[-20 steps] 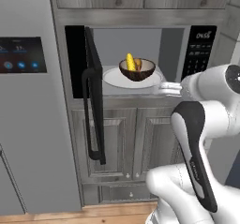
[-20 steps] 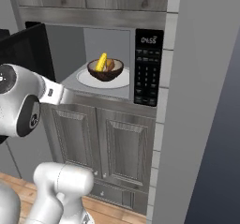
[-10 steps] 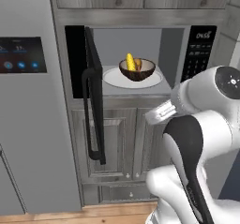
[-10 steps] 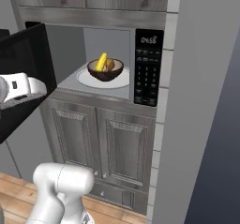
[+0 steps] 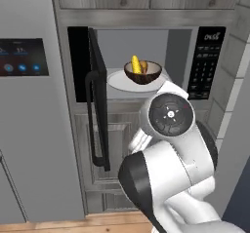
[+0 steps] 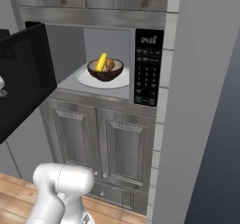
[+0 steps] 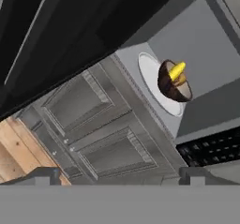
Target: Place the bowl containing the corn and chicken drumstick in the microwave. Close the microwave door and press the start button to microwave the meal.
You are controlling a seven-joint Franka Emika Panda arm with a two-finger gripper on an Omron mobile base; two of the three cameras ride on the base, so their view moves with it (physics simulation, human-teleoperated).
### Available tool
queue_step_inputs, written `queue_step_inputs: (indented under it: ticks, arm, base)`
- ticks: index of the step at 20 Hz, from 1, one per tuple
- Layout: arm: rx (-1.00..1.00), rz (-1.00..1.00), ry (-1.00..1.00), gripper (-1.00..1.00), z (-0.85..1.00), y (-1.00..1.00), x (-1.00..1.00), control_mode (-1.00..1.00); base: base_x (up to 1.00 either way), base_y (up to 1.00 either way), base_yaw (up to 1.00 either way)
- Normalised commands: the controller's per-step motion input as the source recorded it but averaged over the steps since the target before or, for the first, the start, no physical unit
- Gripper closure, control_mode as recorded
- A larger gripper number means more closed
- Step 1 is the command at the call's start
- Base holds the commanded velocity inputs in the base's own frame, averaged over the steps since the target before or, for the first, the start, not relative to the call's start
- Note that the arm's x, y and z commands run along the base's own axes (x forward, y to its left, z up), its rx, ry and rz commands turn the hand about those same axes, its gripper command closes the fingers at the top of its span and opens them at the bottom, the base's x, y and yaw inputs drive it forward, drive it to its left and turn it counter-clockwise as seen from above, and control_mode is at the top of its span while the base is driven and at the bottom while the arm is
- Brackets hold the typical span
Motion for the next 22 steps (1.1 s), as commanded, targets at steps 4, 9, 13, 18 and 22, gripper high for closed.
queue_step_inputs:
  ticks: [4, 9, 13, 18, 22]
  arm:
    - [-0.4, 0.04, -0.26, -1.0, -0.34, 0.65, 0.0, -1.0]
    - [-0.38, 0.02, -0.28, -1.0, -0.26, 0.72, 0.0, -1.0]
    - [-0.29, 0.0, -0.21, -1.0, 0.01, 0.83, -0.03, -1.0]
    - [-0.23, 0.0, -0.05, -1.0, 0.0, 0.84, 0.03, -1.0]
    - [-0.18, -0.02, 0.0, -1.0, 0.0, 0.7, 0.34, -1.0]
  base:
    - [0.0, 0.0, 0.0]
    - [0.0, 0.0, 0.0]
    - [0.0, 0.0, 0.0]
    - [0.0, 0.0, 0.0]
    - [0.0, 0.0, 0.0]
